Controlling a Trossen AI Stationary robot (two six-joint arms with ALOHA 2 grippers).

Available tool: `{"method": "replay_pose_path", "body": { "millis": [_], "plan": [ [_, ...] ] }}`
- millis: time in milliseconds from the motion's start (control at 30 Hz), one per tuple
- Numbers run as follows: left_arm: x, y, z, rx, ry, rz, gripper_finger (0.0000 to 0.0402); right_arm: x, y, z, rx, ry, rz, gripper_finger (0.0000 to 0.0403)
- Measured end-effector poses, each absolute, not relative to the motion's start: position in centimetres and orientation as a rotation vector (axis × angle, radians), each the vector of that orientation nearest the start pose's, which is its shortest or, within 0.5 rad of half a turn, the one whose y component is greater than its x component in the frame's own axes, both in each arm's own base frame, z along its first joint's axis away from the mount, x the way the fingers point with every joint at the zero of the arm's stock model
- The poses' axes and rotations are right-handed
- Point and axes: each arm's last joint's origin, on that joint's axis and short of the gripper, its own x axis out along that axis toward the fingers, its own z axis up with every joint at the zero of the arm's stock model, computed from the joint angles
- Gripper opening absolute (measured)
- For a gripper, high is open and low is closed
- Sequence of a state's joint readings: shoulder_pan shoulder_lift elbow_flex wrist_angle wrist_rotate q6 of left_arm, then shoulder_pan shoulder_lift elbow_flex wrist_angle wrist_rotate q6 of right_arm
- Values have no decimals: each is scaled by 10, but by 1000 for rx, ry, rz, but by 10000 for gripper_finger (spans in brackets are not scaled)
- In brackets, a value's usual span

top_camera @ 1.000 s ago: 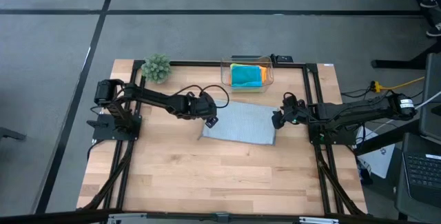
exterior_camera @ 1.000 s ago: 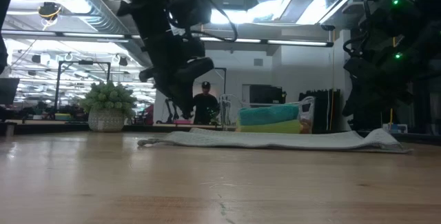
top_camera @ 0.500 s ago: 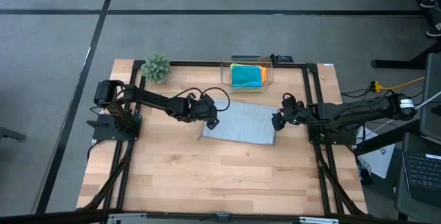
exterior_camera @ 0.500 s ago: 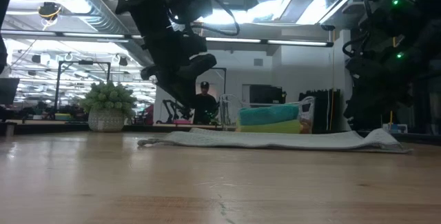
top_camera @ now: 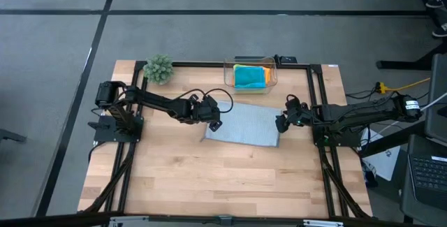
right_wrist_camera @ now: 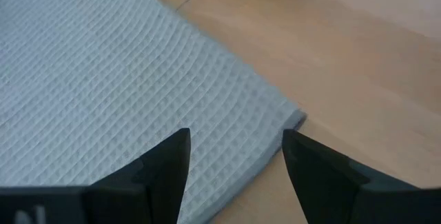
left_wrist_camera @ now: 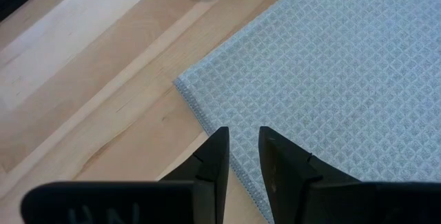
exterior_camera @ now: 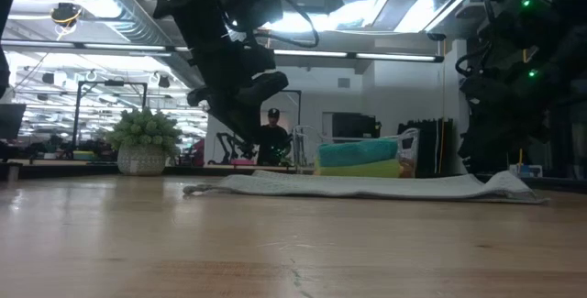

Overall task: Fold microfiber towels
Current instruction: Fold the gray microfiber cloth

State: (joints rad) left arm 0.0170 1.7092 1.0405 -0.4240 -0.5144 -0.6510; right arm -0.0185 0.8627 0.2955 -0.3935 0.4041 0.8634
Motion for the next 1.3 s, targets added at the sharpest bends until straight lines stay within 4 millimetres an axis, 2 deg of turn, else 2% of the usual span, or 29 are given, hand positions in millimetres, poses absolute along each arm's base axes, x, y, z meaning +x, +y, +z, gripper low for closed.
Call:
{"method": "replay_pose_path", "body": {
  "millis": [200,567,1300],
  "plan": [
    [328,20,178,-303,862,795,73,141,-13,145,626,737,-717,233],
    [333,21,180,-325,806,787,73,141,-12,145,627,738,-714,233],
    [333,21,180,-325,805,786,73,141,-12,145,627,737,-714,233]
  ]
}}
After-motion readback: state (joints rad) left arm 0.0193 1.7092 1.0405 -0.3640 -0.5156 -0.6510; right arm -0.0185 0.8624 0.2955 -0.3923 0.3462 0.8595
